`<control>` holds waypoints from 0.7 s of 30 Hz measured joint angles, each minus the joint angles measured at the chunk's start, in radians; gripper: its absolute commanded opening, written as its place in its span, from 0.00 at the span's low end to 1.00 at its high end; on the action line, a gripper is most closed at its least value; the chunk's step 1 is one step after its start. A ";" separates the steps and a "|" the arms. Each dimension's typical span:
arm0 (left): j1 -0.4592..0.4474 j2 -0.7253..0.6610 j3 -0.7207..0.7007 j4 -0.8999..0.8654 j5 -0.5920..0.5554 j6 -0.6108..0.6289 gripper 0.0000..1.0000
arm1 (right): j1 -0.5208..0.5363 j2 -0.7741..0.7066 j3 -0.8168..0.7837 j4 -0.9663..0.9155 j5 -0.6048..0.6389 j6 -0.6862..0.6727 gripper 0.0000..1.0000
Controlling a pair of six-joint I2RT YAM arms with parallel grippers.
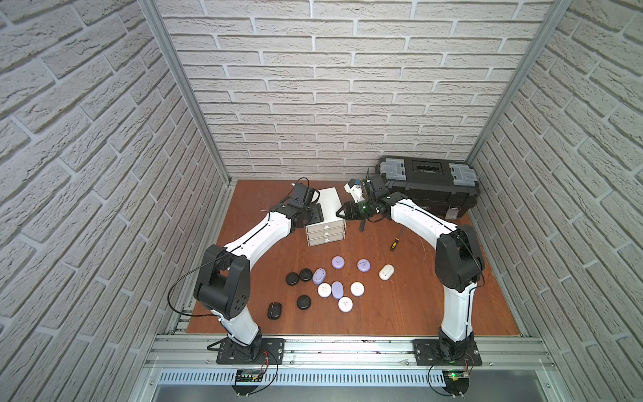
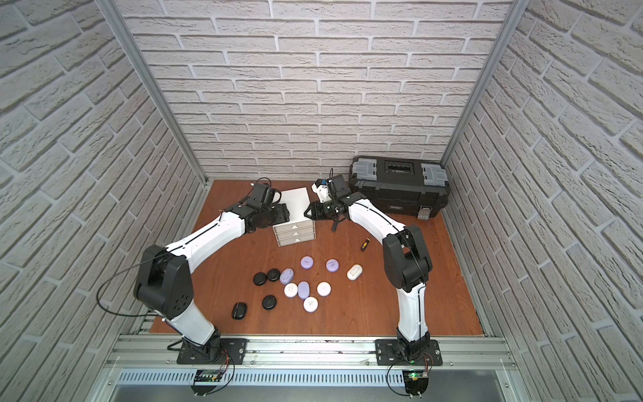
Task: Put the bluetooth earphones in the drawer according to color
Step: Move the storage box to the center of the board.
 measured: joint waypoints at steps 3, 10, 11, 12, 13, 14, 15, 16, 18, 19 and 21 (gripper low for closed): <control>-0.013 -0.012 -0.010 -0.006 -0.010 -0.006 0.75 | 0.001 -0.016 -0.015 -0.006 0.006 -0.010 0.46; -0.027 -0.017 0.000 -0.044 -0.009 -0.002 0.77 | 0.010 -0.049 -0.050 -0.021 0.018 -0.017 0.46; -0.027 -0.016 0.003 -0.051 -0.009 0.000 0.78 | 0.011 -0.052 -0.053 -0.021 0.020 -0.018 0.46; -0.028 -0.015 0.008 -0.058 -0.009 0.003 0.79 | 0.013 -0.054 -0.056 -0.022 0.023 -0.018 0.48; -0.029 -0.013 0.013 -0.064 -0.008 0.006 0.80 | 0.015 -0.055 -0.057 -0.023 0.026 -0.019 0.49; -0.030 -0.011 0.018 -0.070 -0.008 0.009 0.81 | 0.018 -0.058 -0.059 -0.023 0.032 -0.022 0.50; -0.031 -0.010 0.019 -0.072 -0.008 0.012 0.82 | 0.022 -0.061 -0.062 -0.021 0.043 -0.024 0.51; -0.031 -0.010 0.021 -0.075 -0.008 0.014 0.82 | 0.026 -0.065 -0.064 -0.023 0.052 -0.027 0.51; -0.032 -0.010 0.023 -0.082 -0.005 0.019 0.82 | 0.037 -0.073 -0.065 -0.035 0.077 -0.032 0.51; -0.032 -0.010 0.023 -0.083 -0.003 0.021 0.82 | 0.041 -0.076 -0.064 -0.040 0.088 -0.033 0.51; -0.032 -0.010 0.023 -0.083 -0.001 0.024 0.82 | 0.047 -0.077 -0.055 -0.056 0.104 -0.039 0.51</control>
